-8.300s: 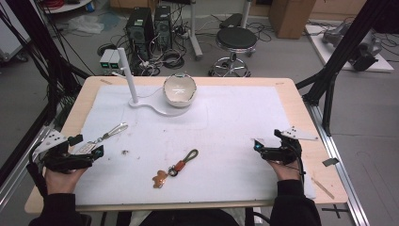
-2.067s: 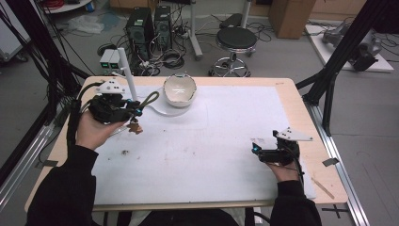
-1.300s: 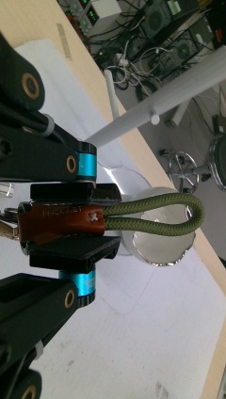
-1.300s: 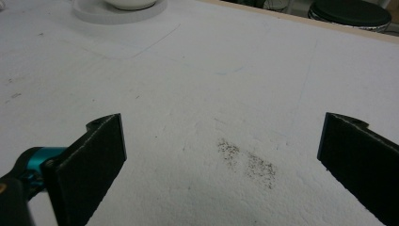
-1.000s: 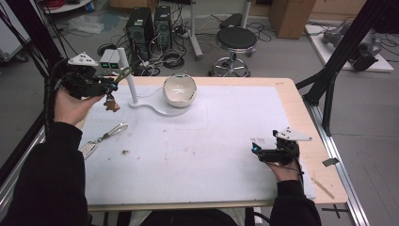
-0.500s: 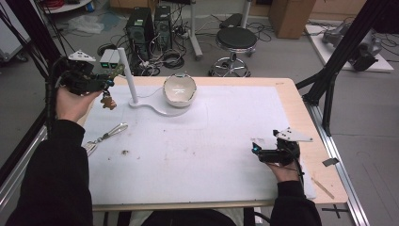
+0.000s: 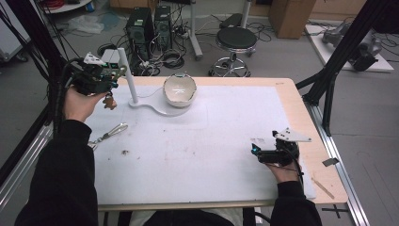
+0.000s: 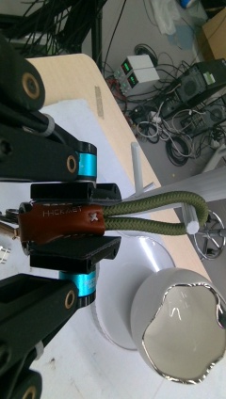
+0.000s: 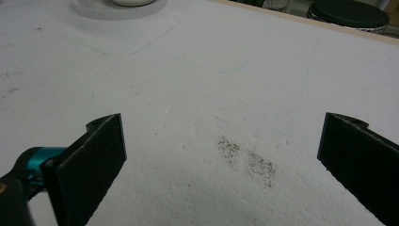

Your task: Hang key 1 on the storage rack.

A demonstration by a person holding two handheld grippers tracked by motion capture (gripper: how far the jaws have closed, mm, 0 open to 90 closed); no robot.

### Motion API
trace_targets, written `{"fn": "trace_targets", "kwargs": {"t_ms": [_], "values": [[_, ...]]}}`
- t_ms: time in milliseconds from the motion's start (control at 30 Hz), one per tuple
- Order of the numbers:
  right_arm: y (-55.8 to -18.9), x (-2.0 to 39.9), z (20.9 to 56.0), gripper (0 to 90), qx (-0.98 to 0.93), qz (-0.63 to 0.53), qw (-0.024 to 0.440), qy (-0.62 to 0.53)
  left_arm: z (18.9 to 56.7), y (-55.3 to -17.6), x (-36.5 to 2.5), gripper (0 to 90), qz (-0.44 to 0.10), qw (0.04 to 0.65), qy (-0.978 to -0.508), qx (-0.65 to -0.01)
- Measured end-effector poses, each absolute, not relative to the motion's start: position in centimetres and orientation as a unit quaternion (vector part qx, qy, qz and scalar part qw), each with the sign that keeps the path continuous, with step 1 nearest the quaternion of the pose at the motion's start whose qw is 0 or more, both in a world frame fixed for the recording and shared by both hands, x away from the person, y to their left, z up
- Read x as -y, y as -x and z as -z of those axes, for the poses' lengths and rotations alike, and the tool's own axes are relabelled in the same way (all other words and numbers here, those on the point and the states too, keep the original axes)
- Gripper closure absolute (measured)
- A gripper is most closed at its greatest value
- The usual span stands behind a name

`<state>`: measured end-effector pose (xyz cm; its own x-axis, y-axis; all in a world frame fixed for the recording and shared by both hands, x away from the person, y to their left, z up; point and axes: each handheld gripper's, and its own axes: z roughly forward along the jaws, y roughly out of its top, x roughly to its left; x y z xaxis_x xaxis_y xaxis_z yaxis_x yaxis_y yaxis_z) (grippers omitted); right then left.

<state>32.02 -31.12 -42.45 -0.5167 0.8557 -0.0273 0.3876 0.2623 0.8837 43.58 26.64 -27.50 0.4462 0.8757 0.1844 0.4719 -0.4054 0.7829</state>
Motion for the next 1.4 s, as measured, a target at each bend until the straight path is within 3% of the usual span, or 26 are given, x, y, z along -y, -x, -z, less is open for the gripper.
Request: {"fn": "trace_targets", "kwargs": {"t_ms": [500, 600, 867, 1200, 1400], "values": [[-32.1, 31.2, 42.6, 0.6, -0.752, -0.435, 0.266, -0.417, 28.8, -45.1, -26.6, 72.6, -0.287, 0.324, -0.786, -0.442], [-32.1, 31.2, 42.6, 0.6, -0.751, -0.435, 0.265, -0.42, 28.8, -44.8, -26.7, 70.7, -0.279, 0.348, -0.779, -0.441], [-32.1, 31.1, 42.6, 0.6, -0.752, -0.433, 0.269, -0.418, 28.9, -43.8, -28.8, 45.1, -0.244, 0.417, -0.746, -0.458], [-32.1, 31.1, 42.6, 0.6, -0.752, -0.432, 0.271, -0.418, 29.5, -42.5, -30.9, 2.3, -0.239, 0.457, -0.718, -0.467], [-32.0, 31.1, 42.6, 0.6, -0.75, -0.433, 0.272, -0.419, 30.7, -41.8, -31.2, 1.7, -0.238, 0.459, -0.725, -0.455]]}}
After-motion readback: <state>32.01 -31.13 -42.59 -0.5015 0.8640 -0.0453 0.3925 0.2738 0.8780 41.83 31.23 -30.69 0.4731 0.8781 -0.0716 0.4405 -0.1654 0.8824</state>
